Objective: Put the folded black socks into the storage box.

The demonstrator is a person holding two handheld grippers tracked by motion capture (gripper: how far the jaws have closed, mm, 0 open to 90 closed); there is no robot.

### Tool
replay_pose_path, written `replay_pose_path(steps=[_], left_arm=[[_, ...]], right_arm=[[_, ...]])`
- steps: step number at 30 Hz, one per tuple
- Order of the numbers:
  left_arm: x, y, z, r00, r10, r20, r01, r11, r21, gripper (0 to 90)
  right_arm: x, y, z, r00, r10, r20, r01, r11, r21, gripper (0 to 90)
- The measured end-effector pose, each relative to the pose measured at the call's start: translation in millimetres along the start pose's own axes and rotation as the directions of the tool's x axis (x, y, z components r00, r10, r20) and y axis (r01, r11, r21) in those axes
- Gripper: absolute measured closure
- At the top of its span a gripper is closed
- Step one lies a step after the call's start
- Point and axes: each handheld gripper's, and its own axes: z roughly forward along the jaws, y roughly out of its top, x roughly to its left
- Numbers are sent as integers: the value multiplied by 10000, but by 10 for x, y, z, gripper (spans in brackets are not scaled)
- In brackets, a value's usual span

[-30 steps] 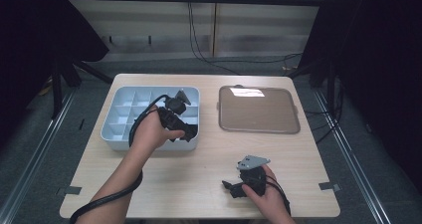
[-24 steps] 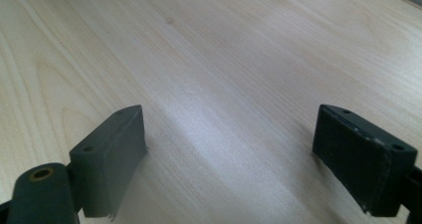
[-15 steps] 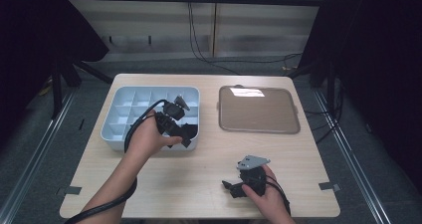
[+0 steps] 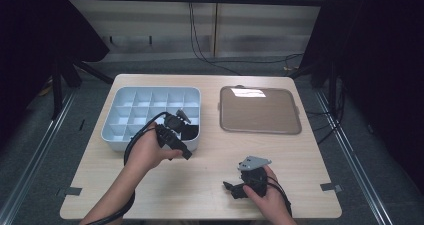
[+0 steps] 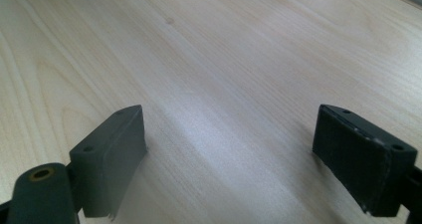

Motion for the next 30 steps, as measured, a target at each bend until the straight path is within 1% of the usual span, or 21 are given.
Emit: replay_pose_path(steps=[2, 4, 5, 9, 11, 14, 15, 16, 18, 19, 22, 23, 24, 25, 27, 29, 30], left_arm=[[1, -41, 32, 9999, 74, 86, -74, 10000, 17, 292], [-1, -78, 64, 9999, -3, 129, 4, 10000, -47, 293], [4, -96, 74, 9998, 69, 162, -69, 10000, 24, 293], [20, -161, 130, 9997, -42, 240, 43, 10000, -40, 293], [27, -186, 154, 9997, -18, 261, 18, 10000, 27, 293], [26, -220, 199, 9994, -97, 320, 101, 9999, -135, 293], [34, -230, 207, 9994, -22, 340, 26, 9999, -126, 293], [33, -242, 224, 9993, -95, 358, 102, 9997, -199, 293], [37, -264, 252, 9991, -114, 401, 124, 9996, -256, 293], [36, -276, 267, 9990, -145, 412, 156, 9996, -245, 293], [50, -311, 304, 9988, -45, 480, 54, 9998, -193, 293], [48, -324, 316, 9987, -161, 489, 172, 9996, -232, 293], [53, -337, 328, 9986, -169, 505, 183, 9995, -266, 293], [63, -349, 333, 9986, -59, 530, 72, 9997, -231, 293], [68, -376, 356, 9984, 28, 568, -8, 9994, -356, 293], [73, -406, 379, 9981, 36, 611, -14, 9993, -360, 289], [79, -420, 391, 9981, 121, 598, -100, 9993, -358, 287]], right_arm=[[-1, 0, 0, 10000, -9, 8, 9, 10000, -4, 130], [0, 0, -1, 10000, 5, 9, -5, 10000, 7, 130], [2, 0, -1, 10000, 17, 3, -17, 10000, 16, 130], [0, 0, 1, 10000, -3, 7, 3, 10000, -9, 130], [0, -1, 2, 10000, -6, 15, 6, 10000, -24, 130], [0, -1, 0, 10000, -7, 24, 7, 10000, -13, 130], [0, -1, 0, 10000, -7, 20, 7, 10000, -16, 130], [1, -1, 0, 10000, -3, 23, 3, 10000, -15, 130], [1, -1, 0, 10000, -2, 29, 2, 10000, -16, 130], [2, -1, 0, 10000, 1, 30, -1, 10000, -15, 130], [1, -2, 2, 10000, -15, 28, 15, 10000, -36, 130], [1, -2, 0, 10000, -18, 34, 18, 10000, -22, 130], [1, -2, 0, 10000, -18, 37, 18, 10000, -23, 130], [1, -2, 0, 10000, -16, 36, 16, 10000, -21, 130], [2, -2, -1, 10000, -16, 38, 16, 10000, -20, 130], [2, -3, 1, 10000, -11, 35, 11, 10000, -35, 130], [2, -2, 0, 10000, -16, 37, 17, 10000, -26, 130]])
